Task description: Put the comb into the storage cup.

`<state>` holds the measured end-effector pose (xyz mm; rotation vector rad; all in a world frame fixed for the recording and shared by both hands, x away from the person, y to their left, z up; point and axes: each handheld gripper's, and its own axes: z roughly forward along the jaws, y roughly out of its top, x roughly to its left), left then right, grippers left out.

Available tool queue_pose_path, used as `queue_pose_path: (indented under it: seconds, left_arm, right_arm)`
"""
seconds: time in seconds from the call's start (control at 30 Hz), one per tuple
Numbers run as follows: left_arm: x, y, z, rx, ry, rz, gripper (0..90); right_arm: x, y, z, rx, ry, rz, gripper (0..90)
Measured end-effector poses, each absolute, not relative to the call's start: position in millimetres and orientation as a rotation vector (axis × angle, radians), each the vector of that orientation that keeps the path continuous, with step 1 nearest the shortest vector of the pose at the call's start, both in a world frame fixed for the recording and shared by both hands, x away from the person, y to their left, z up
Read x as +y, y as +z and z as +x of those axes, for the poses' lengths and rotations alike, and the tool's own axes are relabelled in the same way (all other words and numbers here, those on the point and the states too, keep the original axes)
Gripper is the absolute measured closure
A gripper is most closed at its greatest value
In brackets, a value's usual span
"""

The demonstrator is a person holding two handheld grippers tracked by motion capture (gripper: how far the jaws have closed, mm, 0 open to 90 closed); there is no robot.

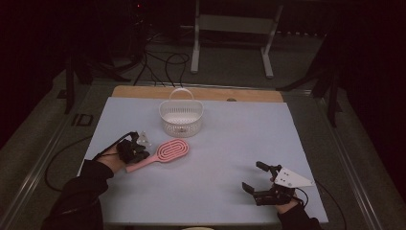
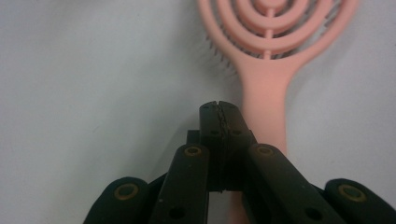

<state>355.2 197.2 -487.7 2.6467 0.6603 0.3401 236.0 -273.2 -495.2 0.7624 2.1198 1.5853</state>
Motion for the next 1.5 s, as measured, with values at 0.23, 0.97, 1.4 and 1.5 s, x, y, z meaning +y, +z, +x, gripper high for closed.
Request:
queue_pose_path:
  seconds: [0.23,0.97,1.4,1.5]
  left_arm:
    - [194.4,-486.8,348.4,0.628,0.332,2.655,90.0]
    - [192.1,-482.7,320.6,0.589,0.302,2.648,90.0]
    - [191.4,-479.6,307.3,0.578,0.268,2.643,90.0]
    - [191.9,-476.7,305.2,0.594,0.281,2.639,90.0]
  right_arm:
    - [-273.1,-494.9,236.0,2.115,1.584,0.760,9.2]
    - [-273.1,-494.5,235.6,2.112,1.582,0.766,9.2]
    - [-272.7,-494.3,235.6,2.112,1.579,0.768,9.2]
    - [-272.9,-494.1,235.4,2.112,1.577,0.766,9.3]
